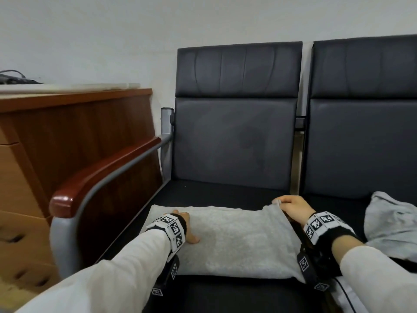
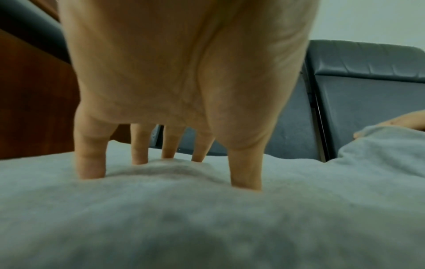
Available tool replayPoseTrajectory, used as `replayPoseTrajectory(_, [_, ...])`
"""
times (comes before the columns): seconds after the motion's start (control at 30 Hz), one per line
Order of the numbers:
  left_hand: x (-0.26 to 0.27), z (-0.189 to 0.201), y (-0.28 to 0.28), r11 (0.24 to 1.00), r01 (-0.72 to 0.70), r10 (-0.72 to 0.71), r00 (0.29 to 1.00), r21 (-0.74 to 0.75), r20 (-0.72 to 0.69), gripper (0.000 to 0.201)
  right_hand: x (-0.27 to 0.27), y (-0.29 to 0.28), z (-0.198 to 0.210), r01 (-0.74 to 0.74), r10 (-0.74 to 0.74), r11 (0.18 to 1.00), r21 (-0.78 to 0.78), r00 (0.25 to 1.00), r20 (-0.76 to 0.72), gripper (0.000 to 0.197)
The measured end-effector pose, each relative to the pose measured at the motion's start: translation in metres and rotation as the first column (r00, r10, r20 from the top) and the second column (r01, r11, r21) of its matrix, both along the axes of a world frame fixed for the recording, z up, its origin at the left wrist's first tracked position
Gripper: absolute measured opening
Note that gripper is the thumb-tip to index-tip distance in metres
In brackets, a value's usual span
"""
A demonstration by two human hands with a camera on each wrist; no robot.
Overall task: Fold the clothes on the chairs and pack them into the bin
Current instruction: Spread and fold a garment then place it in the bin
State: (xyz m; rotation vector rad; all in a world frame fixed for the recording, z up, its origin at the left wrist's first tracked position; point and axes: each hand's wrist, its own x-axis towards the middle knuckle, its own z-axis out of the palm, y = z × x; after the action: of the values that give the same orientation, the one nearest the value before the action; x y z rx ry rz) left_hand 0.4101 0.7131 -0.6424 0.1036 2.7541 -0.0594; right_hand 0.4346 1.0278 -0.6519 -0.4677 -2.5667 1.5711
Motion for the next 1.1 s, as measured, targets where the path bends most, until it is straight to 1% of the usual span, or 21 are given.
replayPoseTrajectory(0.07, [-0.001,-0.003,-0.001,1.0,0.007,-0.007,1.0,-0.005,-0.005,0.099,0.006,-0.007,0.011,-0.012,0.005,0.99,-0.138,0.999,-0.053,0.012])
replayPoseTrajectory(0.13, [-0.001,-0.005,-0.001,1.0,0.003,-0.003,1.0,-0.017,-0.006,0.097,0.01,-0.012,0.016,-0.08,0.074,0.967,-0.242,0.997,-0.034,0.014])
replayPoseTrajectory(0.2, [-0.002,-0.006,-0.001,1.0,-0.003,0.003,1.0,-0.029,0.005,0.095,0.011,-0.016,0.016,-0.177,0.195,0.944,-0.278,0.98,0.039,0.035])
replayPoseTrajectory(0.23, [-0.002,-0.006,-0.001,0.999,-0.002,0.002,1.0,-0.034,0.006,0.094,0.01,-0.017,0.016,-0.168,0.192,0.945,-0.282,0.98,0.058,0.043])
replayPoseTrajectory(0.27, [-0.002,-0.006,-0.001,0.999,0.001,-0.001,1.0,-0.035,0.002,0.093,0.006,-0.015,0.014,-0.102,0.119,0.961,-0.257,0.991,0.053,0.044])
replayPoseTrajectory(0.3, [-0.002,-0.007,-0.002,0.999,0.0,0.001,1.0,-0.035,0.001,0.093,0.003,-0.011,0.012,0.019,-0.015,0.983,-0.182,1.0,0.025,0.039])
replayPoseTrajectory(0.33, [-0.002,-0.008,-0.002,0.999,-0.002,0.002,1.0,-0.037,0.003,0.092,-0.001,-0.006,0.009,0.155,-0.155,0.985,-0.071,0.988,-0.001,0.031])
replayPoseTrajectory(0.37, [-0.002,-0.008,-0.002,0.999,-0.001,0.001,1.0,-0.039,0.0,0.092,-0.004,-0.002,0.006,0.232,-0.232,0.972,0.038,0.973,-0.008,0.023])
replayPoseTrajectory(0.4, [-0.003,-0.008,-0.002,0.999,-0.001,0.001,1.0,-0.04,-0.002,0.092,-0.006,0.001,0.002,0.216,-0.222,0.964,0.156,0.975,0.022,0.016])
replayPoseTrajectory(0.43, [-0.003,-0.008,-0.001,0.999,0.0,0.0,1.0,-0.041,0.004,0.092,-0.007,0.001,-0.001,0.136,-0.162,0.952,0.274,0.984,0.074,0.009])
replayPoseTrajectory(0.5, [-0.003,-0.008,-0.001,0.999,0.001,0.0,1.0,-0.04,0.012,0.092,-0.011,-0.001,-0.007,-0.023,-0.062,0.884,0.467,0.984,0.165,0.017])
replayPoseTrajectory(0.53, [-0.004,-0.008,0.0,0.999,0.002,-0.002,1.0,-0.041,0.009,0.092,-0.011,-0.002,-0.007,-0.052,-0.048,0.852,0.521,0.983,0.177,0.021])
replayPoseTrajectory(0.63, [-0.004,-0.007,0.0,0.999,0.006,-0.006,1.0,-0.041,0.009,0.093,-0.01,-0.003,0.003,-0.041,-0.087,0.797,0.602,0.979,0.182,0.025])
replayPoseTrajectory(0.7, [-0.004,-0.007,-0.001,0.999,0.005,-0.004,1.0,-0.037,0.011,0.094,-0.009,-0.002,0.004,-0.102,-0.101,0.758,0.645,0.957,0.27,0.029])
replayPoseTrajectory(0.77, [-0.004,-0.007,-0.001,0.999,0.005,-0.005,1.0,-0.035,0.01,0.093,-0.008,-0.001,0.004,-0.125,-0.105,0.744,0.656,0.948,0.3,0.024])
replayPoseTrajectory(0.83, [-0.004,-0.008,-0.002,0.999,0.007,-0.007,1.0,-0.031,0.01,0.092,-0.009,0.003,0.001,-0.075,-0.124,0.773,0.63,0.956,0.266,0.015])
replayPoseTrajectory(0.87, [-0.004,-0.008,-0.002,1.0,0.007,-0.006,1.0,-0.028,0.012,0.091,-0.01,0.005,0.001,-0.029,-0.143,0.815,0.579,0.958,0.248,0.011])
replayPoseTrajectory(0.93, [-0.002,-0.008,-0.002,1.0,0.003,-0.003,1.0,-0.018,0.012,0.09,-0.011,0.011,0.002,0.076,-0.174,0.914,0.4,0.961,0.214,0.009])
replayPoseTrajectory(0.97, [-0.002,-0.008,-0.002,1.0,0.002,-0.002,1.0,-0.015,0.01,0.09,-0.012,0.013,0.003,0.111,-0.176,0.949,0.295,0.963,0.202,0.012])
replayPoseTrajectory(1.03, [-0.001,-0.006,-0.002,1.0,0.002,-0.002,1.0,-0.014,0.012,0.09,-0.012,0.013,0.004,0.134,-0.153,0.985,0.104,0.967,0.203,0.018])
replayPoseTrajectory(1.1, [-0.001,-0.006,-0.002,1.0,0.004,-0.004,1.0,-0.016,0.012,0.09,-0.013,0.009,0.004,0.138,-0.127,0.99,-0.039,0.968,0.219,0.024])
